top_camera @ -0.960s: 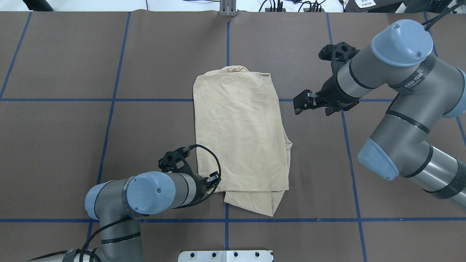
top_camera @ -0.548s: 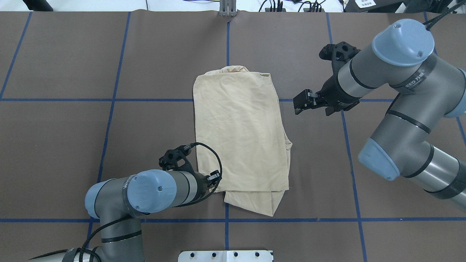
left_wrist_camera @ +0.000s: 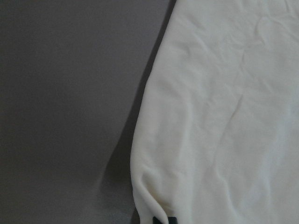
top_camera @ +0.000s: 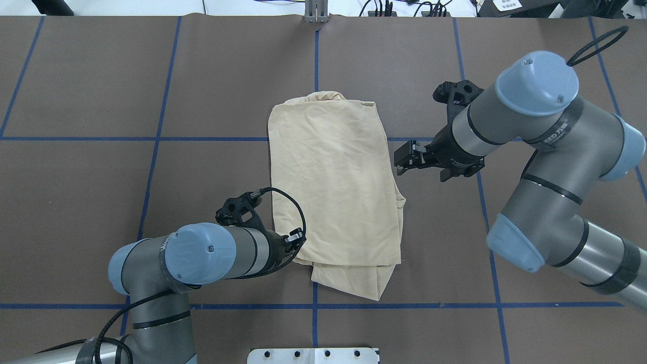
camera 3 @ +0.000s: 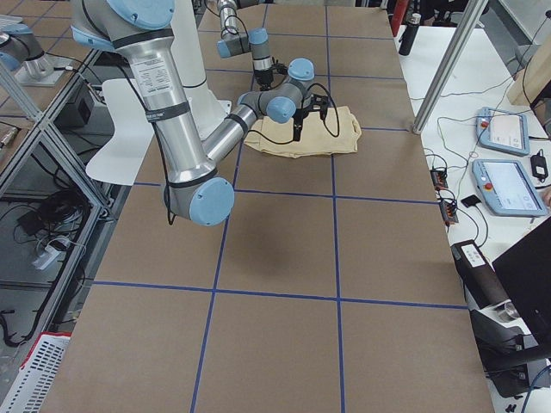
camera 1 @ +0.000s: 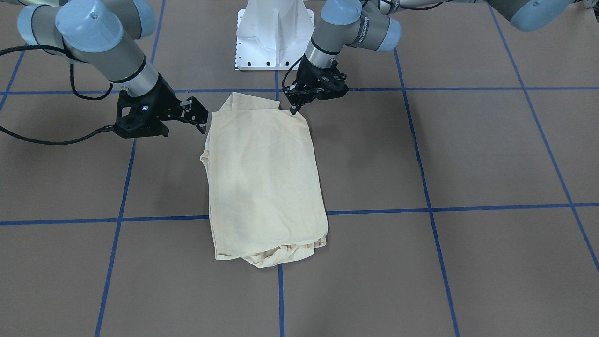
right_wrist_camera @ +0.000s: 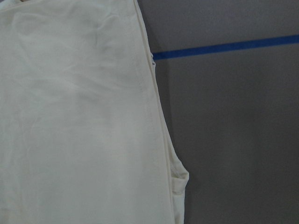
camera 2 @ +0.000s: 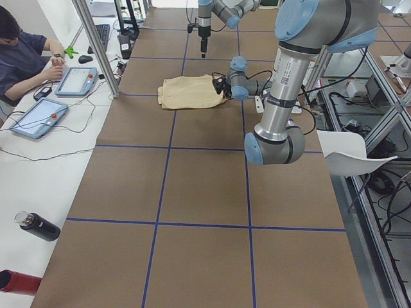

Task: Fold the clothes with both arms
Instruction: 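Move the right gripper down to the other shirt corner nearest the robot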

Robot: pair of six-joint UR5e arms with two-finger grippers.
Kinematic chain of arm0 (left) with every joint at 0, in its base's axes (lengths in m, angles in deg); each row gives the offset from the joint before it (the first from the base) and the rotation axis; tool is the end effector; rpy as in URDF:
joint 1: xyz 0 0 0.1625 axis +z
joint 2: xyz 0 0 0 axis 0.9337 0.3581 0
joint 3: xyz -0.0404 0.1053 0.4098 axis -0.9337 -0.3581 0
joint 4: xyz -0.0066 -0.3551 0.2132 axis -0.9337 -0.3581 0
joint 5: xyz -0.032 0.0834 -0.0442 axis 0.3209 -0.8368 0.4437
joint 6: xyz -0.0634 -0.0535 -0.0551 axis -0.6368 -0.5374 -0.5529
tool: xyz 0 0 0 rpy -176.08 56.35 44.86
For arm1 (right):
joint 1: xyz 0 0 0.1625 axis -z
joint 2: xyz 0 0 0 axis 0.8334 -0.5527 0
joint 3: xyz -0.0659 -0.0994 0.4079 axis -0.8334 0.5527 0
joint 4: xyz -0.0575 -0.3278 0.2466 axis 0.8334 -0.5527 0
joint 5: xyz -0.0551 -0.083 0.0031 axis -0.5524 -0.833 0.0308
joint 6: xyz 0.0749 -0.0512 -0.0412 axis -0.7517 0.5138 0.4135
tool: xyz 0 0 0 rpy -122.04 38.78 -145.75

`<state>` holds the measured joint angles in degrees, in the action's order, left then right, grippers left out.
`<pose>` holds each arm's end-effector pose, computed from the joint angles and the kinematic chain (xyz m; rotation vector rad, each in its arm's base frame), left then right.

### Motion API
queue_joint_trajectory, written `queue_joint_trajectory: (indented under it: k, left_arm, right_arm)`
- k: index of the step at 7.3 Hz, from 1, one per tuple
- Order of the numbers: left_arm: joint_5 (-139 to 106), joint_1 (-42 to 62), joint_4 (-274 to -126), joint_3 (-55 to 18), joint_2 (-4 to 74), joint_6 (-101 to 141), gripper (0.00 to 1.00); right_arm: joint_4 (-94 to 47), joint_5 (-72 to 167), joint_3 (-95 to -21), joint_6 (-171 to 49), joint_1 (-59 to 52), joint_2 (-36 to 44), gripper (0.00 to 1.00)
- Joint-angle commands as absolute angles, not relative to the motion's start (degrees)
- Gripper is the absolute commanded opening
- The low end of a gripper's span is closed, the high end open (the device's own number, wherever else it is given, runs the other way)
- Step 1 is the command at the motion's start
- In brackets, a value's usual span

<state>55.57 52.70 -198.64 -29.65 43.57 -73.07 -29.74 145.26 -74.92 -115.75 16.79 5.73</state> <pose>0.5705 -0.2993 0.2340 -0.0728 1.1555 -0.4926 -0.3958 -0.4348 0.2762 -0.0313 -0.9744 0.1033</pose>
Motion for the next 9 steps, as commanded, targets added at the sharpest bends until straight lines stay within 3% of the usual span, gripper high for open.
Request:
queue_joint_trajectory:
  k: [1, 4, 9]
  left_arm:
    - [55.7, 52.4, -198.6, -29.7, 43.5, -73.1, 0.00]
    - [55.7, 52.4, -198.6, -29.7, 43.5, -73.1, 0.00]
    - [55.7, 52.4, -198.2, -31.3, 43.6, -73.1, 0.00]
  right_arm:
    - [-29.7, 140.6, -75.6, -128.9, 23.3, 6.1, 1.00]
    - [-30.7, 129.6, -76.9, -145.7, 33.7, 6.0, 1.00]
    - [-33.9, 126.0, -73.3, -151.8, 38.7, 6.6, 1.00]
